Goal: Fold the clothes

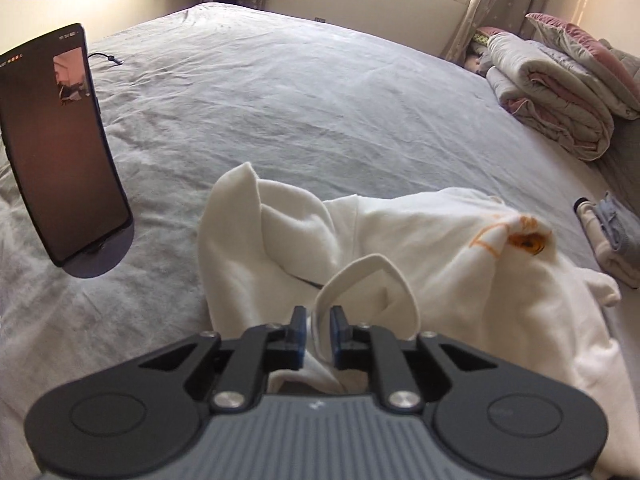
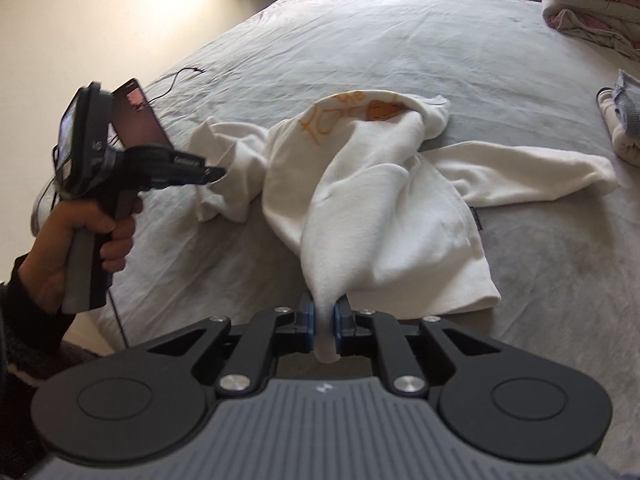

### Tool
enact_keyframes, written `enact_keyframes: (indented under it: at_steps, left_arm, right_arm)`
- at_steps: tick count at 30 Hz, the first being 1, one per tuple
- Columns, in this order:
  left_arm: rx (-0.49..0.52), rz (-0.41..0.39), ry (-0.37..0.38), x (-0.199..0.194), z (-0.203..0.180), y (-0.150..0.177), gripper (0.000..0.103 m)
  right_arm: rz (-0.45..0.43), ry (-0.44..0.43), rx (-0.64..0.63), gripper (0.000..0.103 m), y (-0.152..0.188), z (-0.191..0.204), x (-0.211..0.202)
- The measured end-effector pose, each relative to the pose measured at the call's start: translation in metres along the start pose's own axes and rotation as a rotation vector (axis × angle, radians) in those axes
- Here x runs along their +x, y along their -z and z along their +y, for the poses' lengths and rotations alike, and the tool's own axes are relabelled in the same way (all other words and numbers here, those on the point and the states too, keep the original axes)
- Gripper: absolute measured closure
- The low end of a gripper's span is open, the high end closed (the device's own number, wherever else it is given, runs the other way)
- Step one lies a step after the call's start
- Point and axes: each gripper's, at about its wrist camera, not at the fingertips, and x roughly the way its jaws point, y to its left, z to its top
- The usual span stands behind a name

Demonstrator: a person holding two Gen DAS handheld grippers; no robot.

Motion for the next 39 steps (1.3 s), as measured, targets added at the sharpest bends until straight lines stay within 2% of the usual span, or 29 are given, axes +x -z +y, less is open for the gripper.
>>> enact_keyframes:
  at_steps: [6,13,19,22,24,27,31,34,39]
  left_arm:
    - [-0.002,0.009,0.052,-0.002,-0.006,0.002,0.077]
    - [-0.018,0.013,0.063,0.002,-0.011,-0.002,0.075]
    - [-0.014,0.008,0.052,0.006,-0.016,-0.009,0.069]
    - [-0.01,0.007,0.042,0.008,-0.018,-0.014,0.066]
    - [-0.007,0.007,0.035,0.01,-0.02,-0.017,0.06]
    - [-0.003,0.006,0.026,0.012,-0.022,-0.022,0.057]
    - [-0.023,0.044,0.001,0.024,-0.021,-0.037,0.056]
    - [0.009,0.072,-0.021,0.038,-0.025,-0.049,0.055]
    - [0.112,0.085,-0.102,0.054,-0.03,-0.067,0.051]
  right_arm:
    - [0.051,-0.069,-0.007,0.091,0.008,0.014,-0.003]
    - [0.14,-0.112,-0.017,0.091,0.024,0.02,0.01]
    - [0.155,-0.111,-0.026,0.089,0.023,0.015,0.018]
    - [0.15,-0.116,-0.017,0.078,0.017,0.008,0.018]
    - [0.139,-0.116,-0.018,0.065,0.011,0.002,0.015]
    - [0.127,-0.113,-0.019,0.059,0.003,-0.009,0.011]
    - [0.117,-0.115,-0.005,0.057,-0.011,-0.03,0.006]
    - [0.098,-0.085,-0.005,0.052,-0.024,-0.047,0.005]
    - [0.05,-0.019,0.022,0.043,-0.047,-0.083,0.012]
